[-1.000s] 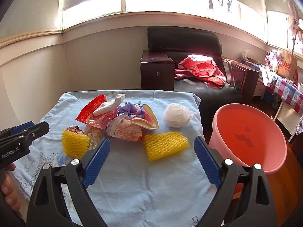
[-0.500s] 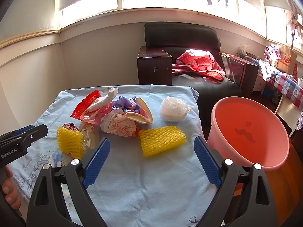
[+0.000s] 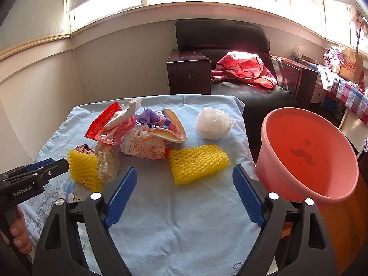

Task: Collect trash

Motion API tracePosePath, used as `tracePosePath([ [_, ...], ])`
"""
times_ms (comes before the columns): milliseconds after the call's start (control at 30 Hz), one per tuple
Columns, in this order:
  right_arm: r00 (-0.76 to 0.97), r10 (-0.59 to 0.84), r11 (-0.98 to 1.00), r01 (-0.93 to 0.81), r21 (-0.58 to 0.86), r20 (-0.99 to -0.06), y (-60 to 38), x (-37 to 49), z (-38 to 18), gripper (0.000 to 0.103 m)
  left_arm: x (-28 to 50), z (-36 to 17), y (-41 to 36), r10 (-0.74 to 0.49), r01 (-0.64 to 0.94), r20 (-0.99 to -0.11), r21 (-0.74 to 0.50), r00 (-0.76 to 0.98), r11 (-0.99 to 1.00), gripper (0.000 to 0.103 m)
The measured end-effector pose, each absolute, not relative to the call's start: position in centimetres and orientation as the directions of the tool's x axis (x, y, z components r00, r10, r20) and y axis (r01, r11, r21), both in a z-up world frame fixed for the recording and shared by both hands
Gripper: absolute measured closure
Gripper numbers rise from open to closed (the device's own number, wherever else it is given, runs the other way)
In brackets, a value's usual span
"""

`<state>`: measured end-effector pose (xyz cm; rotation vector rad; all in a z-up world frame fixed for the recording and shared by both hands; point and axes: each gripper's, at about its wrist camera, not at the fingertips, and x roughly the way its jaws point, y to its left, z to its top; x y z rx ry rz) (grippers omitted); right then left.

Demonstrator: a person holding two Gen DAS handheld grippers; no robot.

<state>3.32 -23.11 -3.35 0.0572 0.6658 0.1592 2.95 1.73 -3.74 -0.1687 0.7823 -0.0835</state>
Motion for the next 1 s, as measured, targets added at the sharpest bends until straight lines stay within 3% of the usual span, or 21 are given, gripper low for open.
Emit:
tracePosePath([
  [167, 0.771, 0.166, 0.986, -0.125, 0.110, -0.615, -23.4, 3.6, -3.5, 0.018, 4.4, -4.7, 1.9, -0.134, 0.000, -0.725, -0.182, 0.676, 0.983, 0.055],
  [267, 0.765, 0.169, 0.986, -0.122, 0.118, -0.622, -23.6, 3.8, -3.7, 0.018, 5.2, -5.4, 1.9, -0.142, 0.002, -0.745, -0.186, 0.652, 0.983, 0.066],
  [433, 0.753, 0.174, 0.984, -0.117, 0.131, -0.635, -23.8, 4.3, -4.0, 0.018, 5.7, -6.6, 2.0, -0.159, 0.008, -0.768, -0.197, 0.620, 0.980, 0.098],
  [467, 0.749, 0.176, 0.984, -0.115, 0.135, -0.638, -23.9, 4.4, -4.1, 0.018, 5.7, -6.6, 2.0, -0.163, 0.012, -0.767, -0.198, 0.621, 0.980, 0.100],
  [800, 0.749, 0.178, 0.982, -0.094, 0.162, -0.638, -25.0, 6.2, -3.6, 0.019, 3.4, -4.1, 2.4, -0.224, 0.088, -0.679, -0.229, 0.699, 0.969, 0.103],
  [1000, 0.752, 0.233, 0.971, -0.140, 0.196, -0.617, -24.5, 9.1, -1.8, 0.035, 2.6, -2.5, 2.8, -0.247, 0.105, -0.642, -0.251, 0.726, 0.962, 0.103],
])
